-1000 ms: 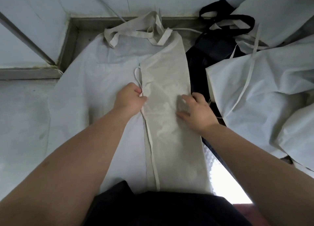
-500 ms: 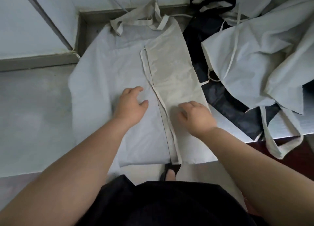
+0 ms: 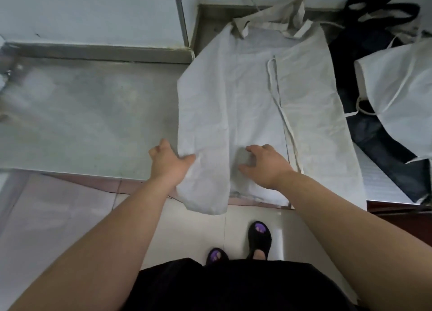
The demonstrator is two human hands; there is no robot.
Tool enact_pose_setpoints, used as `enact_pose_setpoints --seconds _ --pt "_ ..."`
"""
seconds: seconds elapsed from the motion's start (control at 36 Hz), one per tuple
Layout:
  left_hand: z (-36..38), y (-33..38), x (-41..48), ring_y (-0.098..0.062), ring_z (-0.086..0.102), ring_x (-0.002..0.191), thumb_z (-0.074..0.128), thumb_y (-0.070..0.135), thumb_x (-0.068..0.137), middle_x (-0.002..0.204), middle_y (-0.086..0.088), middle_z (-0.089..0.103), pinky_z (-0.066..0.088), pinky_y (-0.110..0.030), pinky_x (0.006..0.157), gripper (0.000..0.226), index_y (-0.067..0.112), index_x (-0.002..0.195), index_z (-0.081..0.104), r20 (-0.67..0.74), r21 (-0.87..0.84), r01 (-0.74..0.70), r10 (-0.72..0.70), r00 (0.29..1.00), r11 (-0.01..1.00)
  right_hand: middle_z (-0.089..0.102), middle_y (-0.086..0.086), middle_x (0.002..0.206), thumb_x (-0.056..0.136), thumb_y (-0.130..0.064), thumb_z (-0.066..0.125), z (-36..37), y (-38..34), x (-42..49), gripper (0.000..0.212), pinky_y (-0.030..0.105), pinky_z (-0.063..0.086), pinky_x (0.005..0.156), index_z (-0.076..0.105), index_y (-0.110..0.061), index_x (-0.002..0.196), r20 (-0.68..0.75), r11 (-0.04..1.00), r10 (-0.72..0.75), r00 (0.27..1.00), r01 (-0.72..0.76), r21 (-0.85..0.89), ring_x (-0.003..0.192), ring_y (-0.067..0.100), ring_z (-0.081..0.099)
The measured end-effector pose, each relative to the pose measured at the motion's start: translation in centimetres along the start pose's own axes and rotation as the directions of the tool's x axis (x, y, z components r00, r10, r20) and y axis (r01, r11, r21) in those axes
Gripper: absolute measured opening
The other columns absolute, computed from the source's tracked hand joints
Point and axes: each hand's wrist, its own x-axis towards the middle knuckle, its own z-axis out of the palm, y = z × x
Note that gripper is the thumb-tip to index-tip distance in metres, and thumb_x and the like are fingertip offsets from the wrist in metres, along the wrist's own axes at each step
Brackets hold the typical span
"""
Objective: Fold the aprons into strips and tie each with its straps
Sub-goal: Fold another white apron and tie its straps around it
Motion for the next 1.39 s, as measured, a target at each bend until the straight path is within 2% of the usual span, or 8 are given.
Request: enact_pose_setpoints --seconds 0.17,0.31,0.5,0.67,0.83,0.89,1.08,1.39 --pt "-0.5 0.8 0.5 -0.02 0.055 0.071 0.066 0.015 0.079 0.076 -0.004 0.061 0.044 -0.029 0.065 0.007 0.01 0.08 0.062 0.089 -0.293 0.026 0.001 0.996 0.956 0.031 0.001 0.142 0.091 -0.05 0.049 -0.4 0.0 0.1 0.062 0.025 0.036 0.091 0.032 -0.024 0.145 0.044 0.998 0.029 0.999 -0.031 0.05 0.12 0.02 0.046" --pt "-3.2 2.5 0.9 -0.018 0.036 0.058 0.055 0.017 0.087 0.061 0.0 0.041 0.029 -0.029 0.053 0.022 0.017 0.067 0.046 -0.102 -0.461 -0.083 0.04 0.994 0.884 0.033 0.0 0.141 0.093 -0.054 0.04 -1.0 -0.2 0.2 0.056 0.027 0.04 0.089 0.036 -0.027 0.142 0.087 0.993 0.057 0.995 -0.065 0.095 0.102 0.017 0.047" --pt "-4.0 7.4 -1.7 -0.008 0.066 0.088 0.05 0.005 0.094 0.097 0.008 0.071 0.05 -0.025 0.084 0.026 0.02 0.111 0.062 0.294 -0.608 -0.147 0.394 0.871 0.78 0.039 0.001 0.146 0.089 -0.07 0.023 -2.6 -0.5 0.9 0.071 0.037 0.03 0.11 0.04 -0.025 0.142 0.202 0.878 0.108 0.973 -0.189 0.439 0.132 0.024 0.039" --pt "1.1 10.1 -3.9 -0.023 0.063 0.106 0.04 0.023 0.099 0.144 0.012 0.039 0.05 -0.032 0.092 0.041 0.027 0.14 0.043 0.79 -0.386 0.182 0.223 0.571 0.904 0.062 0.009 0.109 0.086 -0.074 0.026 -5.7 1.4 1.3 0.073 0.039 0.05 0.086 0.051 -0.02 0.128 0.197 0.59 0.144 0.97 -0.243 0.77 0.086 0.028 0.06" --pt "5.3 7.9 -3.9 -0.007 0.037 0.133 0.043 -0.005 0.088 0.145 0.012 0.042 0.025 0.0 0.094 0.052 0.02 0.131 0.056 0.65 0.055 -0.485 0.338 0.681 0.873 0.068 0.004 0.087 0.088 -0.038 0.06 -6.1 2.8 1.0 0.027 0.032 0.053 0.062 0.064 -0.014 0.098 0.115 0.711 0.142 0.983 -0.182 0.68 0.07 0.021 0.065" --pt "5.6 6.7 -3.0 -0.014 0.039 0.133 0.045 0.001 0.088 0.14 0.009 0.049 0.027 -0.012 0.105 0.047 0.022 0.127 0.06 0.504 0.17 -0.55 0.408 0.761 0.817 0.065 0.011 0.083 0.089 -0.019 0.056 -5.3 3.4 1.7 0.016 0.04 0.058 0.064 0.063 -0.004 0.091 0.011 0.811 0.21 0.978 -0.181 0.557 0.07 0.027 0.064" --pt "4.9 5.5 -2.2 -0.02 0.017 0.141 0.052 0.026 0.09 0.157 0.009 0.013 0.023 -0.035 0.11 0.056 0.036 0.142 0.035 0.389 0.471 -0.489 0.324 0.862 0.735 0.048 0.007 0.065 0.092 -0.015 0.045 -3.7 5.6 3.0 0.024 0.023 0.029 0.044 0.045 -0.01 0.068 -0.088 0.966 0.257 0.962 -0.252 0.063 0.057 0.023 0.047" --pt "4.4 8.0 -1.9 -0.021 0.017 0.134 0.063 0.058 0.074 0.153 0.006 0.014 0.022 -0.035 0.101 0.082 0.037 0.143 0.025 0.338 0.654 -0.427 0.265 0.903 0.624 0.051 -0.001 0.092 0.087 -0.024 0.056 -6.7 5.4 3.7 0.015 0.029 0.041 0.07 0.048 -0.019 0.098 0.007 0.987 0.019 1.0 -0.017 -0.16 0.089 0.021 0.053"
